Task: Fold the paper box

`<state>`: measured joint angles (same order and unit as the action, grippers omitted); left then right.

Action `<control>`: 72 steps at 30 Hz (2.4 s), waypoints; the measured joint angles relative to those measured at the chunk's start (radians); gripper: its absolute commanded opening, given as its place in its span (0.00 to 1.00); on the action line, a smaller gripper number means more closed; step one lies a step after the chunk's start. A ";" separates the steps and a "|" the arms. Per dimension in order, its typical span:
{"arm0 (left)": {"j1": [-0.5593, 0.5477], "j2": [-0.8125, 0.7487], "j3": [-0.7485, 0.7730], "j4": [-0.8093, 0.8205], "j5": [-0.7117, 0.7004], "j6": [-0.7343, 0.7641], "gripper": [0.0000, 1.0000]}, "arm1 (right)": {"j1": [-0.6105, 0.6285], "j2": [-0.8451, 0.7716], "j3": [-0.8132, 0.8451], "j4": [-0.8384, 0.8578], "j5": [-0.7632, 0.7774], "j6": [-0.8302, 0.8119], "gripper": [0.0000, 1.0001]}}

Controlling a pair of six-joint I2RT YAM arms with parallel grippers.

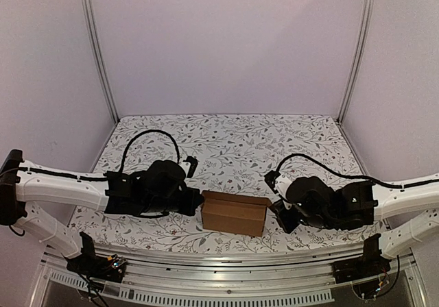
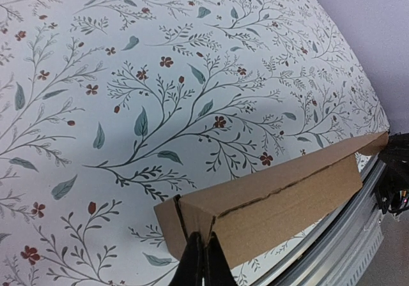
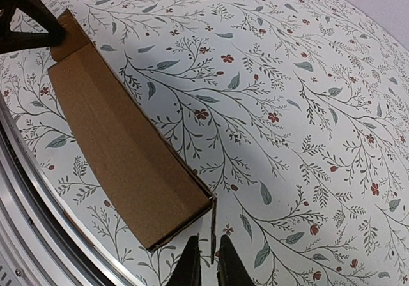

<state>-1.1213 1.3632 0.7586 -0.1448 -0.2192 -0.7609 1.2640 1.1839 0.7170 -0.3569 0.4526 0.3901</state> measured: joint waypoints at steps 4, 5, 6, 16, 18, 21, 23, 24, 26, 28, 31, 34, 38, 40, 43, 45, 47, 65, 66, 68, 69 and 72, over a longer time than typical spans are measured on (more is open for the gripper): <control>0.000 0.000 0.000 0.000 0.000 0.000 0.00 | 0.000 0.013 0.014 -0.011 -0.005 -0.004 0.00; 0.000 0.000 0.000 0.000 0.000 0.000 0.00 | 0.000 0.015 0.018 -0.013 -0.006 -0.003 0.00; 0.000 0.000 0.000 0.000 0.000 0.000 0.00 | 0.000 0.018 0.023 -0.018 -0.009 -0.002 0.00; -0.004 0.000 0.003 -0.009 -0.009 -0.006 0.00 | 0.000 0.052 0.065 -0.047 -0.018 0.053 0.00; -0.006 0.000 0.004 -0.012 -0.015 -0.008 0.00 | 0.000 0.064 0.078 -0.049 -0.019 0.076 0.00; -0.010 0.000 0.006 -0.018 -0.023 -0.011 0.00 | 0.000 0.081 0.095 -0.054 -0.019 0.111 0.00; -0.011 0.000 0.006 -0.018 -0.026 -0.011 0.00 | 0.000 0.094 0.108 -0.063 -0.018 0.138 0.00; -0.012 0.000 0.006 -0.019 -0.028 -0.012 0.00 | 0.000 0.101 0.116 -0.070 -0.018 0.152 0.00; -0.013 0.000 0.006 -0.021 -0.031 -0.012 0.00 | 0.000 0.115 0.132 -0.079 -0.016 0.177 0.00; -0.014 0.000 0.008 -0.025 -0.034 -0.013 0.00 | 0.000 0.127 0.146 -0.089 -0.012 0.204 0.00; -0.016 0.000 0.010 -0.030 -0.039 -0.013 0.00 | 0.000 0.139 0.161 -0.098 -0.008 0.235 0.00; -0.018 0.000 0.011 -0.034 -0.046 -0.014 0.00 | 0.001 0.150 0.175 -0.104 -0.002 0.261 0.00; -0.018 0.000 0.011 -0.037 -0.053 -0.014 0.00 | 0.001 0.155 0.182 -0.105 0.004 0.284 0.00; -0.019 0.000 0.011 -0.037 -0.056 -0.014 0.00 | 0.001 0.156 0.186 -0.107 0.005 0.291 0.00; -0.019 0.000 0.011 -0.041 -0.062 -0.014 0.00 | 0.001 0.156 0.193 -0.107 0.005 0.301 0.00; -0.020 0.000 0.012 -0.042 -0.064 -0.014 0.00 | 0.001 0.156 0.195 -0.107 0.005 0.307 0.00; -0.021 0.000 0.014 -0.046 -0.064 -0.014 0.00 | 0.001 0.158 0.195 -0.107 0.005 0.312 0.00; -0.032 0.014 0.031 -0.055 -0.058 -0.010 0.00 | 0.008 0.187 0.208 -0.159 0.045 0.351 0.23; -0.033 0.014 0.031 -0.055 -0.058 -0.010 0.00 | 0.008 0.187 0.208 -0.162 0.047 0.354 0.22; -0.033 0.016 0.032 -0.054 -0.058 -0.010 0.00 | 0.008 0.187 0.208 -0.170 0.053 0.360 0.21; -0.033 0.017 0.033 -0.054 -0.058 -0.010 0.00 | 0.008 0.188 0.208 -0.173 0.055 0.364 0.20; -0.033 0.018 0.034 -0.055 -0.058 -0.010 0.00 | 0.008 0.192 0.208 -0.179 0.062 0.372 0.18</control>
<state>-1.1542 1.3808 0.7921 -0.1993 -0.2775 -0.7708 1.2716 1.3762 0.9249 -0.5354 0.5144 0.7624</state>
